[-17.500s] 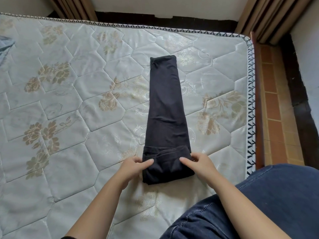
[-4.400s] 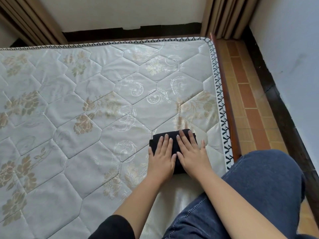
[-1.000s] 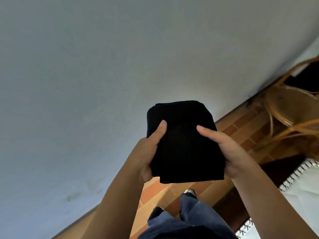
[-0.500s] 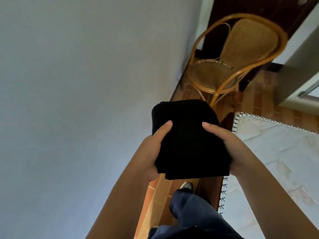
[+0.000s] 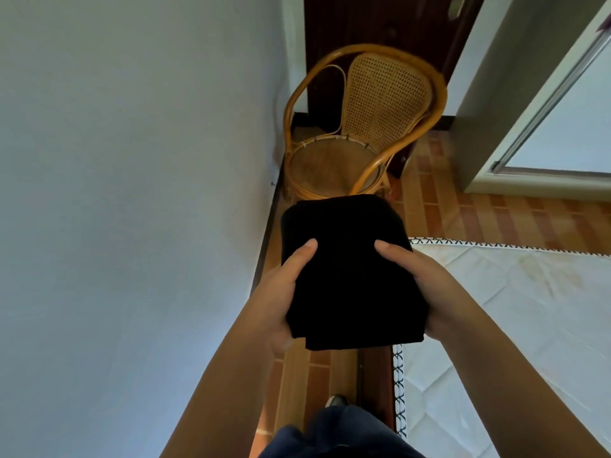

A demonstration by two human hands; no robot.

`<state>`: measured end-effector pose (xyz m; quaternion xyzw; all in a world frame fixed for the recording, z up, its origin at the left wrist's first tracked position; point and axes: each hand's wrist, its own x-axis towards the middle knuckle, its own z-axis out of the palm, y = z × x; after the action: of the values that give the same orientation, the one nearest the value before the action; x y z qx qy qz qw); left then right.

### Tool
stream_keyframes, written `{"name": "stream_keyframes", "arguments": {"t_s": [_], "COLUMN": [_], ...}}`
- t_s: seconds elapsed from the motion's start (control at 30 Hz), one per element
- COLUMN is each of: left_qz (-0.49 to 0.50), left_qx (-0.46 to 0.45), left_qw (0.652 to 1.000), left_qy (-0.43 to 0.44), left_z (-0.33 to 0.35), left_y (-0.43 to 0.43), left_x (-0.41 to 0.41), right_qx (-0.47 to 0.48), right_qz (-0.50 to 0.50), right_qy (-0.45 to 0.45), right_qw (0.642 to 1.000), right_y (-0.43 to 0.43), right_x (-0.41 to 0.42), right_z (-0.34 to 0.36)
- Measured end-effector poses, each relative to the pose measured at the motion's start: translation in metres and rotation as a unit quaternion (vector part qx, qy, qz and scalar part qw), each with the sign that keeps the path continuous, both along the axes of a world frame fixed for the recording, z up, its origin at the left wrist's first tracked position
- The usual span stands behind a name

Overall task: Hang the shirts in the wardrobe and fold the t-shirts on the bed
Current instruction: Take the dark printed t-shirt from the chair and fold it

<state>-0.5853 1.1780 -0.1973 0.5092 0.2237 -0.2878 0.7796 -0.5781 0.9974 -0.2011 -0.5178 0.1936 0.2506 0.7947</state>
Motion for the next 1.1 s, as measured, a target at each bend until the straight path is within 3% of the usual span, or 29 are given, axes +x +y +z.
{"name": "stream_keyframes", "arguments": {"t_s": [0.5,0.77,1.1], "left_qz": [-0.141,-0.254,-0.380], "left_qx": [0.014,0.010,0.029], "left_qw": [0.990,0.967,0.924], "left_qy": [-0.014,0.004,-0.020], "left_z": [-0.025,-0.027,-0.033], "left_y": [-0.016,-0.055,-0.172], "left_x": [0.216,0.339,0.426], "right_qx": [0.012,0.015,-0.002], "right_qz": [-0.189,-0.340,-0.458], "right_qy": [0.006,0.033,0.030], "right_qw": [0.982,0.940,0.888], "right_y": [-0.004,-0.012,-0.105], "right_x": [0.152,0.230,0.286], "right_z": [-0.019,-0.017,-0.019]}}
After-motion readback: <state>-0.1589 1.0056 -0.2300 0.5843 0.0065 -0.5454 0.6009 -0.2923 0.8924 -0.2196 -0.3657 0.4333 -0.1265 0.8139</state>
